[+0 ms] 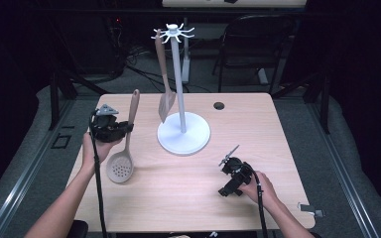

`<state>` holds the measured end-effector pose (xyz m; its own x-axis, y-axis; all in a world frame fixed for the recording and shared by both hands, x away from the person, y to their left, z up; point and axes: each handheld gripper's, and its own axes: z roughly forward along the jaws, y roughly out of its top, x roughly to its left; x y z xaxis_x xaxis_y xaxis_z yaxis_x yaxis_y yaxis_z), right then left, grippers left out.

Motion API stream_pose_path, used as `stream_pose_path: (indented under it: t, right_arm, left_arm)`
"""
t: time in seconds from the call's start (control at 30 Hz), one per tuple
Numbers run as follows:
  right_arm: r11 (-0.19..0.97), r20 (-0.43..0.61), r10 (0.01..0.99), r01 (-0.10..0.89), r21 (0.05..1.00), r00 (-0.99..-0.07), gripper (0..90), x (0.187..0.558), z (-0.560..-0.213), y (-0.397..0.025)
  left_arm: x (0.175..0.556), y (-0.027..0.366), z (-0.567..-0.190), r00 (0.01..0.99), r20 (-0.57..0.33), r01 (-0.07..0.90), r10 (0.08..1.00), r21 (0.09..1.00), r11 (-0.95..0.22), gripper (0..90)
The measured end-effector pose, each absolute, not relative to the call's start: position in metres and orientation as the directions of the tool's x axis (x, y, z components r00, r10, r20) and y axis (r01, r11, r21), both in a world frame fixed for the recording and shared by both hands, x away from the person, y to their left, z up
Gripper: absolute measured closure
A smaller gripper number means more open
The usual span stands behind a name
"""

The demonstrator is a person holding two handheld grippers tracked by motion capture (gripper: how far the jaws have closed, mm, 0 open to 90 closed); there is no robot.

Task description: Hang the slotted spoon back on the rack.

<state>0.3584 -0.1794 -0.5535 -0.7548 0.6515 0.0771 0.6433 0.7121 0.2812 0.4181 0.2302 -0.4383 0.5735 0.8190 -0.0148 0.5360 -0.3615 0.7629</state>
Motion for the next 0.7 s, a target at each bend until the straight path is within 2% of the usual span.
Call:
stream_pose_path:
  t: [0.7]
  right_arm:
    - [0.715, 0.077, 0.649, 0.641, 0.278, -0.757, 6.8, 0.359, -0.554, -0.179]
  left_arm:
    - [0.425, 0.213, -0.402, 0.601, 0.043, 0.443, 0.798, 0.813, -0.378, 75.1]
